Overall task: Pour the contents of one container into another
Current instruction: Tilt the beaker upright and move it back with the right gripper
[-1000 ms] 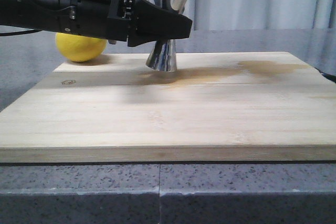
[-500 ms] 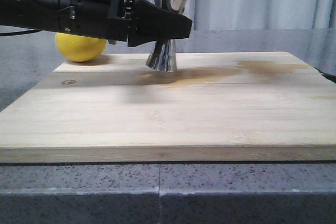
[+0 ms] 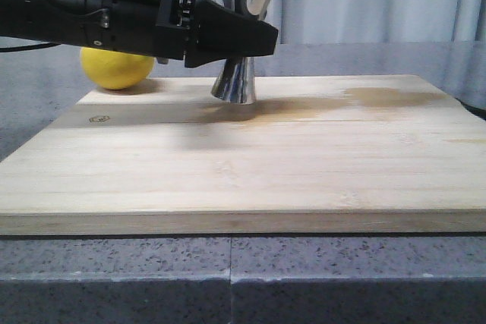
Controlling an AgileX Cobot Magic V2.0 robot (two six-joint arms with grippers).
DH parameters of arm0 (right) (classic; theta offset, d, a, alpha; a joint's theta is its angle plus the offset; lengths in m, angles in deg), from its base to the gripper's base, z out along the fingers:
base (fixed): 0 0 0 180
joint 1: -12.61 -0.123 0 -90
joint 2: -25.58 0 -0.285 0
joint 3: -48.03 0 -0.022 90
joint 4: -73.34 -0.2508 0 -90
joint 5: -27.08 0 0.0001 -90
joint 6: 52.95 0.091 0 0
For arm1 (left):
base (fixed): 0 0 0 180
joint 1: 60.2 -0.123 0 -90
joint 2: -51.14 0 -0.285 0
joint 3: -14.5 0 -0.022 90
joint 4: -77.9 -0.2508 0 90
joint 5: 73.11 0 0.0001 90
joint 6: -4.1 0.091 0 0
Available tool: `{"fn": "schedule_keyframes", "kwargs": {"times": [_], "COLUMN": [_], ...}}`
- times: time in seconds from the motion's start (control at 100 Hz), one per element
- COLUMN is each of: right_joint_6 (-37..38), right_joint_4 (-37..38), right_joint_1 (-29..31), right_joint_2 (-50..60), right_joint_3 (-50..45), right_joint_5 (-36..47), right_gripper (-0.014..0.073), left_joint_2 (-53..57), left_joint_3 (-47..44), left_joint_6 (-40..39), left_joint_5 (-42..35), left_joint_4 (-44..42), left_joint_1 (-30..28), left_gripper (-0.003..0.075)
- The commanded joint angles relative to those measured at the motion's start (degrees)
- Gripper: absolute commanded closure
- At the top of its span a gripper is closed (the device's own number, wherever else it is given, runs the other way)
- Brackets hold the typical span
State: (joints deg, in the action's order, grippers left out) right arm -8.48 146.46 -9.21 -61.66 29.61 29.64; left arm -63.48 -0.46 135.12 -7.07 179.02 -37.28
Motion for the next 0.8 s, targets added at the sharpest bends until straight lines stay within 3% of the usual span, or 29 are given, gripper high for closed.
{"fn": "schedule_keyframes", "kwargs": {"times": [0.0, 0.12, 0.37, 0.62, 0.7, 0.79], "right_joint_6": [4.74, 8.94, 11.1, 11.1, 9.01, 1.35], "right_joint_4": [-0.55, -2.05, -5.83, -5.37, -6.74, -14.42], "right_joint_1": [1.97, 4.89, 13.69, 15.7, 15.7, 15.7], "right_joint_2": [3.63, 4.95, 6.04, 5.93, 5.82, 5.82], "right_joint_3": [-0.35, -3.11, -10.42, -15.45, -16.34, -18.0], "right_joint_5": [3.65, 5.44, 19.18, 25.86, 26.82, 28.36], "right_gripper": [0.0347, 0.0347, 0.0347, 0.0347, 0.0347, 0.0347], "left_joint_2": [2.79, 2.79, 2.79, 2.79, 2.79, 2.79], "left_joint_3": [1.57, 1.57, 1.57, 1.57, 1.57, 1.57], "left_joint_6": [0.0, 0.0, 0.0, 0.0, 0.0, 0.0], "left_joint_5": [6.15, 6.12, 6.12, 6.12, 6.12, 6.12], "left_joint_4": [4.9, 4.9, 4.9, 4.9, 4.9, 4.9], "left_joint_1": [0.52, 0.52, 0.52, 0.52, 0.52, 0.52], "left_gripper": [0.0659, 0.0659, 0.0659, 0.0659, 0.0659, 0.0659]}}
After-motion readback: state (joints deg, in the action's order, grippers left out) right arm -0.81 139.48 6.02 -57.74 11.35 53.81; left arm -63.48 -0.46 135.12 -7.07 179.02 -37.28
